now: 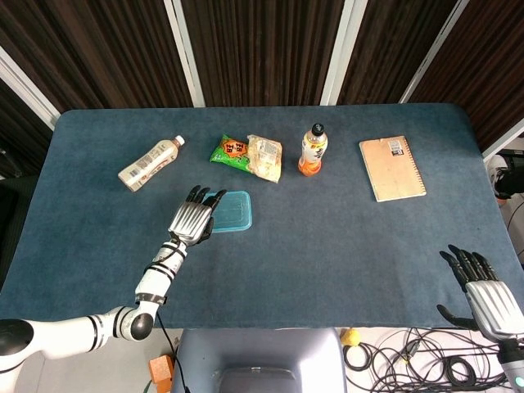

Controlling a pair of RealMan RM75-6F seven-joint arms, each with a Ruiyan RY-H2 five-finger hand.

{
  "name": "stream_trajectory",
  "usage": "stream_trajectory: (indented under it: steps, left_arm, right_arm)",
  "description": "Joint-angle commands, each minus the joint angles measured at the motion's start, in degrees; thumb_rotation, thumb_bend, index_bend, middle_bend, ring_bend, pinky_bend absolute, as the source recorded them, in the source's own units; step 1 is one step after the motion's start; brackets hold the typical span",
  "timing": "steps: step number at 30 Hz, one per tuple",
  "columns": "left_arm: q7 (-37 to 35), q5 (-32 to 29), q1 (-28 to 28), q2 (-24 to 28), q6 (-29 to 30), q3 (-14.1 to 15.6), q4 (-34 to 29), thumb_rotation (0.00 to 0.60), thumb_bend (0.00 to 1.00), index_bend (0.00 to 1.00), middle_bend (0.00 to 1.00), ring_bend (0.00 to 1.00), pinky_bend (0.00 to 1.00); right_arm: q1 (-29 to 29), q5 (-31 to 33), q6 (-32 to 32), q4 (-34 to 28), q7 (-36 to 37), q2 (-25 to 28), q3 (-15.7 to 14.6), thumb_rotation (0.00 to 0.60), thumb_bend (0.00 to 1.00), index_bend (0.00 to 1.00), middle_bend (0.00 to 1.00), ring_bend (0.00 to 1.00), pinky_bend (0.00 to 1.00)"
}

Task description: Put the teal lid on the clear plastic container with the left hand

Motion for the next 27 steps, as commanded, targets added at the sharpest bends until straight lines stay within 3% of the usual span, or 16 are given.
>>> stream_trajectory:
  steps: [1, 21, 27]
  left_arm:
    - [1.3, -1.4, -0.1, -1.2, -1.2, 0.4, 1.9, 0.6, 0.75, 0.0, 0.22, 0.04, 0.0]
    - [1.7, -0.8, -0.2, -3.3, -2.6, -0.2, 4.9, 0.6, 0.75, 0.0, 0.21, 0.03, 0.0]
    - [2.4, -0.8, -0.2, -3.3, -3.0, 0.1, 4.8, 0.6, 0.76, 0.0, 0.25, 0.07, 0.0]
  right_arm:
    - [0.0, 0.1, -0.1, 0.0, 0.0, 0.0, 0.0, 0.6, 0.18, 0.0, 0.0, 0.0, 0.02]
    - [0.1, 0.6, -0.3, 0.0, 0.2, 0.3, 0.1, 0.6, 0.18, 0.0, 0.0, 0.0, 0.02]
    - [0.1, 0.7, -0.5, 0.0, 0.1, 0.2, 0.1, 0.6, 0.18, 0.0, 0.0, 0.0, 0.02]
